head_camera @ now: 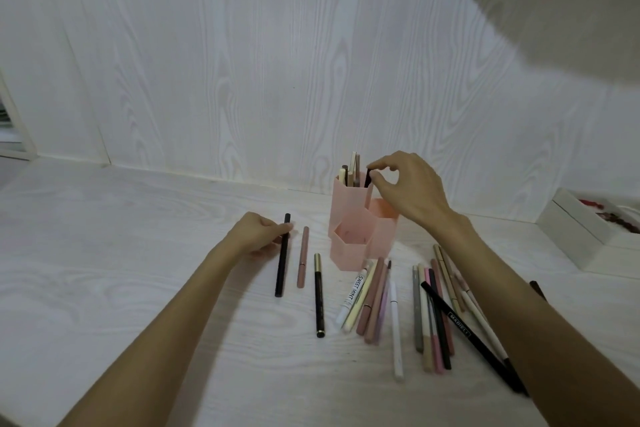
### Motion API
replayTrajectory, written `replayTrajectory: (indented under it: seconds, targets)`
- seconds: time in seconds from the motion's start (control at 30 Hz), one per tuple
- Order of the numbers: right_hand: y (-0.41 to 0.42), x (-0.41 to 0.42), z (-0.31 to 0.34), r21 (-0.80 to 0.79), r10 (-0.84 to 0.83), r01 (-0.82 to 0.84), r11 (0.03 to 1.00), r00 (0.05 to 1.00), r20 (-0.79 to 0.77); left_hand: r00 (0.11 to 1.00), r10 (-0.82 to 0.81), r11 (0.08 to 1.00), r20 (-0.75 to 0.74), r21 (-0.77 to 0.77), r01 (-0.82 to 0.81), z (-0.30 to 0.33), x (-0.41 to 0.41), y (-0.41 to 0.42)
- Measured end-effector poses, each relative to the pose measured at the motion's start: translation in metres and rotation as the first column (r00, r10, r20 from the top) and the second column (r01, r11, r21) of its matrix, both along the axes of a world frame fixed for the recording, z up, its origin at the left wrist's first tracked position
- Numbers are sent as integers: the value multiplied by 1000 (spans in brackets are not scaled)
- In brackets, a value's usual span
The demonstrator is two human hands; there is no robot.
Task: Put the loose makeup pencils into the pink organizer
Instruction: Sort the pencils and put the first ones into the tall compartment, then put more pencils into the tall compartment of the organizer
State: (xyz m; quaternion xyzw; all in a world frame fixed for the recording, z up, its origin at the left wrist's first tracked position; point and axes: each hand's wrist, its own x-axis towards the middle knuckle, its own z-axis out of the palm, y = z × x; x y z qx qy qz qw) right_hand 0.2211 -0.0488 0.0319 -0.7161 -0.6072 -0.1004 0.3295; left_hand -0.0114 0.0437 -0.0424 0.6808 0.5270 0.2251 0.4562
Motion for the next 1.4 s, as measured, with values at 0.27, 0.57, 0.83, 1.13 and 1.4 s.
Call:
replayTrajectory:
  seconds: [0.27, 0.57, 0.83, 1.13, 1.4]
  targets:
    - [-20, -24, -9, 225, 74, -28, 974, 978, -197, 921, 127, 988, 368, 31, -149, 28, -6, 14]
    - [-12, -93, -37, -421, 257, -239, 875, 966, -14, 656, 129, 831, 743, 280, -481, 91, 5, 15]
    - [-13, -104, -37, -658, 238, -122, 743, 967, 89, 888, -229, 750, 400, 654, -101, 129, 59, -8]
    - [-13, -97, -47, -777, 162, -239, 583, 971, -177, 949, -134, 643, -284, 704, 301, 112, 78, -3]
    - [-12, -94, -49, -787, 116, -261, 559, 964, -238, 842, -199, 720, -501, 509, 473, 114, 91, 6]
